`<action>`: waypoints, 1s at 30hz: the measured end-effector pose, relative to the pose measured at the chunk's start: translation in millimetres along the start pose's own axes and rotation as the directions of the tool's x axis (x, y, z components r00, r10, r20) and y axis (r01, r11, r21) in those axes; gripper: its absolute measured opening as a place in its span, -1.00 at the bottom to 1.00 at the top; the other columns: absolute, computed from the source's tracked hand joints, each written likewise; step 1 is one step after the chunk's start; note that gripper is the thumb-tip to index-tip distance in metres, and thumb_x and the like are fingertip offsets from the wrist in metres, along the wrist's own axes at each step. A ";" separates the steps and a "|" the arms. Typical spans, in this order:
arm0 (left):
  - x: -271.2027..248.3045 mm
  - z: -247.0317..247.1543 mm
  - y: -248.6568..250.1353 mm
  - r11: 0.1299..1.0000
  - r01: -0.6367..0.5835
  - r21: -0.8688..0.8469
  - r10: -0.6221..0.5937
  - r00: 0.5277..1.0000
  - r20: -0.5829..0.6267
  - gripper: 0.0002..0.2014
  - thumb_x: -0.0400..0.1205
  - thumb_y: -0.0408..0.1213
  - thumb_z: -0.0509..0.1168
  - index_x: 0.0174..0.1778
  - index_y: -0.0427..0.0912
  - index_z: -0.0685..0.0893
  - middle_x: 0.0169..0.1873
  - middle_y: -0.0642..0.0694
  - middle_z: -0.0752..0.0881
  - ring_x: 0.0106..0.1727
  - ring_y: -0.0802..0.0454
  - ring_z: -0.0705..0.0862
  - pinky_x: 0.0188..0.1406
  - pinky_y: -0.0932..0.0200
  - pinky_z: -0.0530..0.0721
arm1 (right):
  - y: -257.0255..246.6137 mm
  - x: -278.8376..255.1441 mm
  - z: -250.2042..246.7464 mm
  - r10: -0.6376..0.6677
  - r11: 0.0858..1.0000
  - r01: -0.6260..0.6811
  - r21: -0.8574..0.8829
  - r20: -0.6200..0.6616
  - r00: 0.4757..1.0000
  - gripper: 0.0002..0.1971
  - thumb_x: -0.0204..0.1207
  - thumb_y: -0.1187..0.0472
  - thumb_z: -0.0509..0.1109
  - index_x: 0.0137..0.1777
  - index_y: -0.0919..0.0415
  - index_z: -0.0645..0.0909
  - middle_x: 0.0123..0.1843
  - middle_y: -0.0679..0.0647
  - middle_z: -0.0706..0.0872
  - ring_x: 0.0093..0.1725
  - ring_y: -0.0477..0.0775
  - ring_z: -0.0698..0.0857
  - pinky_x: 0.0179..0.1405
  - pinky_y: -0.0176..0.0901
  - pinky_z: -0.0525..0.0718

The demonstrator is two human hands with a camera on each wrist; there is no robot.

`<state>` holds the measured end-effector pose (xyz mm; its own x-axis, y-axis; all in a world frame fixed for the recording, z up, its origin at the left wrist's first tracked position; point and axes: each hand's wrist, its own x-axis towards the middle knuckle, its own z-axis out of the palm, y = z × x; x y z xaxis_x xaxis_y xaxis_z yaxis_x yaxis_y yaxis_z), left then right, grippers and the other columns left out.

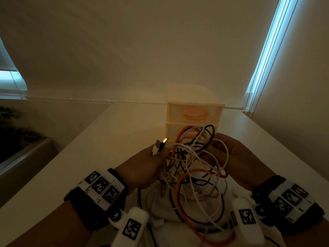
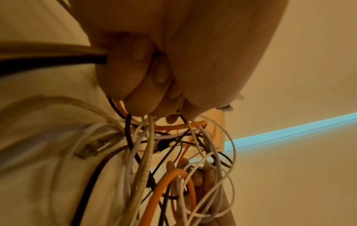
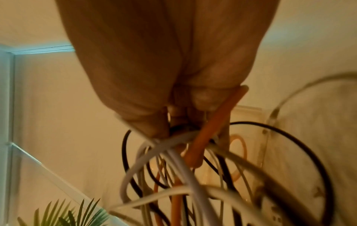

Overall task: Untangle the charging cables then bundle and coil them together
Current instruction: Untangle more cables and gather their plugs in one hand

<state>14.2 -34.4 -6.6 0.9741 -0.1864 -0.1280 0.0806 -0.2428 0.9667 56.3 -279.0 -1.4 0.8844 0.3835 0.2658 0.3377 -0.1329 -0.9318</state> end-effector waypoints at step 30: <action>-6.1 -29.9 0.1 0.974 0.204 0.101 -0.199 0.978 -0.064 -0.62 0.82 -0.14 0.10 0.02 -0.38 0.69 -0.55 -0.04 0.29 -0.60 0.06 0.15 -0.62 0.28 0.14 | -42.7 -23.7 0.6 -0.065 0.885 0.108 -0.453 0.110 0.992 -0.90 0.55 0.26 0.50 -0.05 0.03 0.76 -0.26 -0.01 0.81 -0.34 -0.09 0.78 -0.32 -0.34 0.70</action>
<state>14.5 -4.8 0.9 0.9501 -0.0734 -0.3030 0.2561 -0.3707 0.8927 20.7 -281.9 31.9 0.8202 0.4892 0.2967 0.5401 -0.4907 -0.6838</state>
